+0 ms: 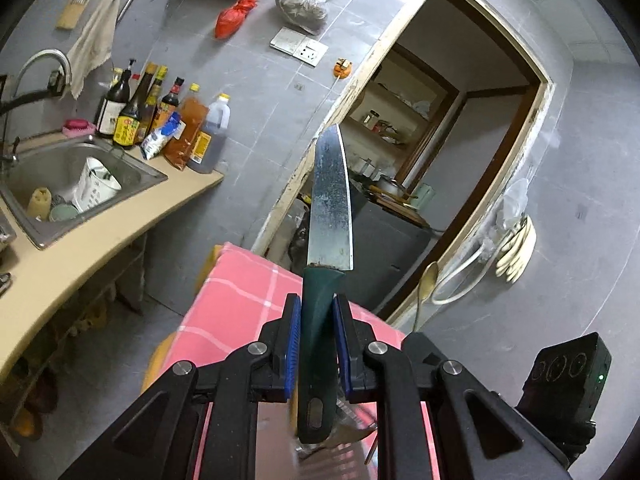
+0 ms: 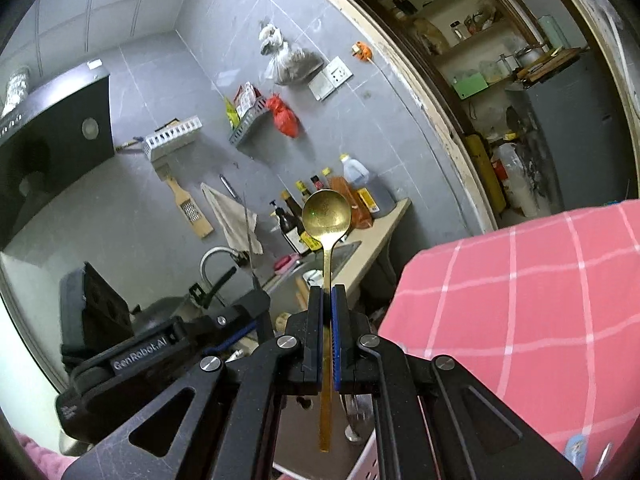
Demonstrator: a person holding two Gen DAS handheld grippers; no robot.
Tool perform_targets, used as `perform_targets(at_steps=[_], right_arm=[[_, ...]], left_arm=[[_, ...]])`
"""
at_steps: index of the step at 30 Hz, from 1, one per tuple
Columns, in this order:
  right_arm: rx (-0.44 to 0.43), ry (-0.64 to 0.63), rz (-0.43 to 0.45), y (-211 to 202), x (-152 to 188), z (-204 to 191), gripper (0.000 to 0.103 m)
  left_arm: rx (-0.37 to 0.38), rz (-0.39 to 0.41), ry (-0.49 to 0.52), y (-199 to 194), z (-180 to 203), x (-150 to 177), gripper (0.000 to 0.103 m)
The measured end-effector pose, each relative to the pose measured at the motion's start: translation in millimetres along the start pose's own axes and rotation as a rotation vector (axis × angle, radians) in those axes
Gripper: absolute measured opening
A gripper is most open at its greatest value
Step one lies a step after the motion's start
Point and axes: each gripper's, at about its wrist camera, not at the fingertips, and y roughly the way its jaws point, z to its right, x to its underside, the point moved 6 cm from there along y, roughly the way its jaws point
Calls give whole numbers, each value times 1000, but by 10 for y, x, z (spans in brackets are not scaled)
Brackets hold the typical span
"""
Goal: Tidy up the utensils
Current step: 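Lift the knife and gold spoon and carry both tools to the white holder, then lower the knife and gold spoon handle-first into the white holder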
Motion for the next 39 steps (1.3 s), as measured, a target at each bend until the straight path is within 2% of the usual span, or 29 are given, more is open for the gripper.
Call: perform_targets(at_steps=[8, 16, 25, 32, 39], right_arm=[[63, -122, -4, -104, 197, -40, 4], [70, -140, 18, -247, 160, -20, 4], [90, -178, 80, -266, 87, -91, 4], [111, -208, 63, -371, 259, -106, 4], [123, -223, 54, -437, 225, -107, 4]], left_arm=[[-2, 13, 96, -56, 69, 229, 16], [11, -7, 158, -156, 71, 358, 16], [3, 23, 160, -182, 44, 291, 16], [-2, 31, 184, -186, 29, 353, 16], [13, 13, 207, -231, 53, 365, 16]])
